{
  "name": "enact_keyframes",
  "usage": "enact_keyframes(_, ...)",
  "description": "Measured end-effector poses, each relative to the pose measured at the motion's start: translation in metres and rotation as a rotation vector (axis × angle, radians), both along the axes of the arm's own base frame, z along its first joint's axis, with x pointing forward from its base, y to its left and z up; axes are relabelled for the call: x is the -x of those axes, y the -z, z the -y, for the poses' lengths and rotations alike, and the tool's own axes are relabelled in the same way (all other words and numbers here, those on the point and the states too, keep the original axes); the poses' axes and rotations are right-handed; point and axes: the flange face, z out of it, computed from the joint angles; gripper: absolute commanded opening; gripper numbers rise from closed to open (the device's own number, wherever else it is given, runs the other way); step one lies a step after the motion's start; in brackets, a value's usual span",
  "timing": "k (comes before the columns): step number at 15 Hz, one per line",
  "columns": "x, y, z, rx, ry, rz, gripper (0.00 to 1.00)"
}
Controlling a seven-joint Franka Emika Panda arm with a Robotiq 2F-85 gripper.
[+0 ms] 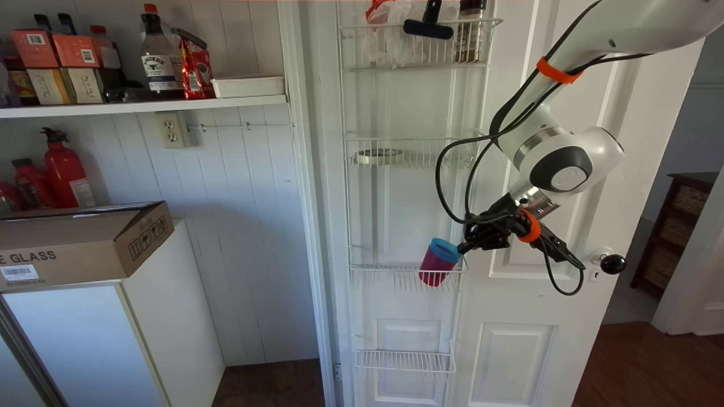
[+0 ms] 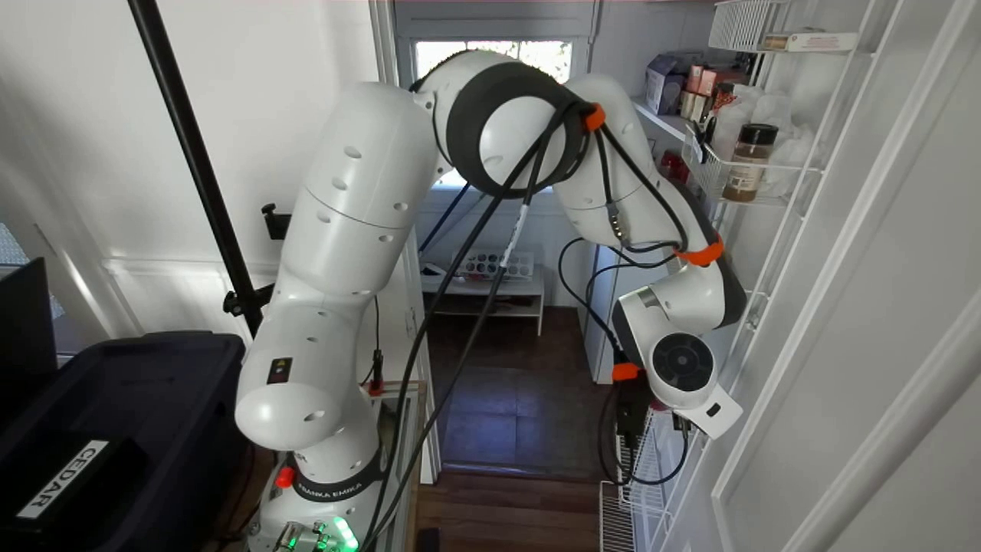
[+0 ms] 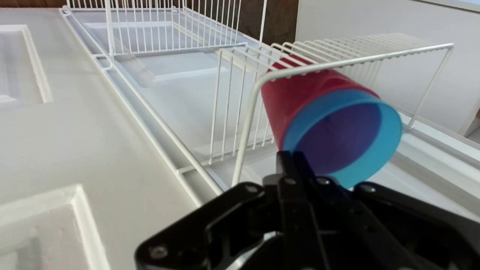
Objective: Place the blue cup on the second shelf
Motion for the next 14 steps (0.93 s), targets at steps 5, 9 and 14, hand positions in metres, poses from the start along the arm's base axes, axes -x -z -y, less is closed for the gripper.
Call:
enact_keyframes(5,-0.003,-0.009,0.003,0.057,0.013,-0.025,0.0)
enact_keyframes(9,-0.008,-0.026,0.002,0.104,0.03,-0.025,0.0)
enact_keyframes(14,-0.01,-0.048,-0.03,0.1,-0.001,0.002,0.0)
